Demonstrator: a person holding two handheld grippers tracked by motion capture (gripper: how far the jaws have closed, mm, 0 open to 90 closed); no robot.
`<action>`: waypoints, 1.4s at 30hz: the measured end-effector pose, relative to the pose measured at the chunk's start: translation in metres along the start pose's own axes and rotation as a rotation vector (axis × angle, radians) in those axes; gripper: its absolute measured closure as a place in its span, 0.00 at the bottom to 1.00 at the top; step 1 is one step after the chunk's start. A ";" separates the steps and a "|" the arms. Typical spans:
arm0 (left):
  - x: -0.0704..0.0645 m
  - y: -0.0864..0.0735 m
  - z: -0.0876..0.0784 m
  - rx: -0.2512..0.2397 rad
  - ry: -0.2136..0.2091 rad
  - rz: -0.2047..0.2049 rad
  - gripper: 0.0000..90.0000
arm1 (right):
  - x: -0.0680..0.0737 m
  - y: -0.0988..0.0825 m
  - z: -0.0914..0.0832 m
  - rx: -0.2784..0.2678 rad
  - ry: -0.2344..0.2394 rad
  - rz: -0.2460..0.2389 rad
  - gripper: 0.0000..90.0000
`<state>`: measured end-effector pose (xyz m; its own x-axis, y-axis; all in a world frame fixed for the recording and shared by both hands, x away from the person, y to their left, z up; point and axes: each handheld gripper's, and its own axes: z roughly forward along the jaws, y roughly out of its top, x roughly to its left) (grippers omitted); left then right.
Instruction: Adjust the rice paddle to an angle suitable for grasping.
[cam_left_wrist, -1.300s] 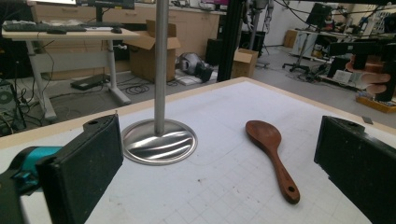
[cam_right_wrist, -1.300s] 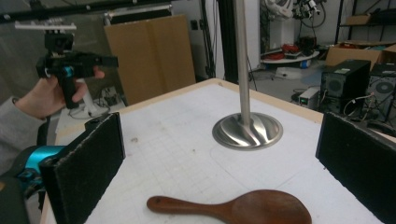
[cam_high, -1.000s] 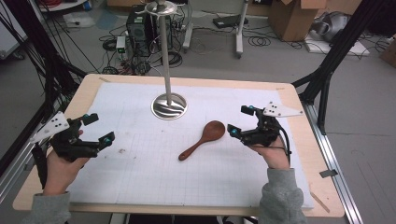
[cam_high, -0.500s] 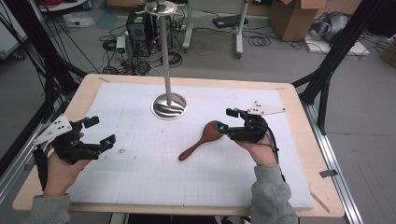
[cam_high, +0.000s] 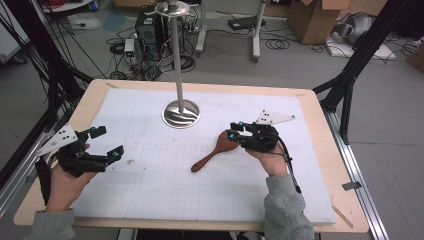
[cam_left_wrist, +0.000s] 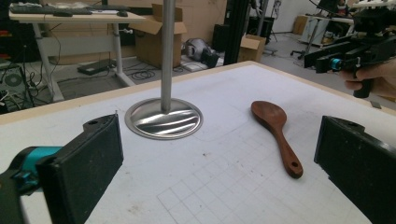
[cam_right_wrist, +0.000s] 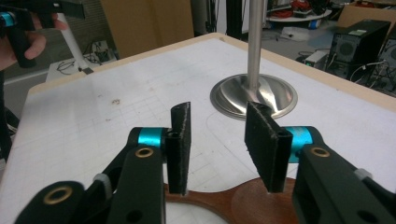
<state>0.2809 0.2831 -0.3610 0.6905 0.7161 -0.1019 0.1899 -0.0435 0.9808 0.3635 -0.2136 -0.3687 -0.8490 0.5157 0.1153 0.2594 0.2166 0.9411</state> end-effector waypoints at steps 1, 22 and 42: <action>0.000 0.000 0.000 0.005 0.000 0.003 0.02 | 0.000 0.000 0.002 0.002 0.000 0.004 0.71; -0.001 -0.003 0.001 0.026 -0.002 0.004 0.02 | -0.002 -0.013 0.034 0.101 -0.013 0.013 0.99; -0.003 -0.014 -0.005 0.067 0.017 0.004 0.02 | -0.003 -0.024 0.076 0.229 -0.067 -0.016 0.99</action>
<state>0.2723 0.2849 -0.3740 0.6793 0.7277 -0.0950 0.2338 -0.0919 0.9679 0.3952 -0.1571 -0.4159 -0.8235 0.5627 0.0723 0.3501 0.4037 0.8453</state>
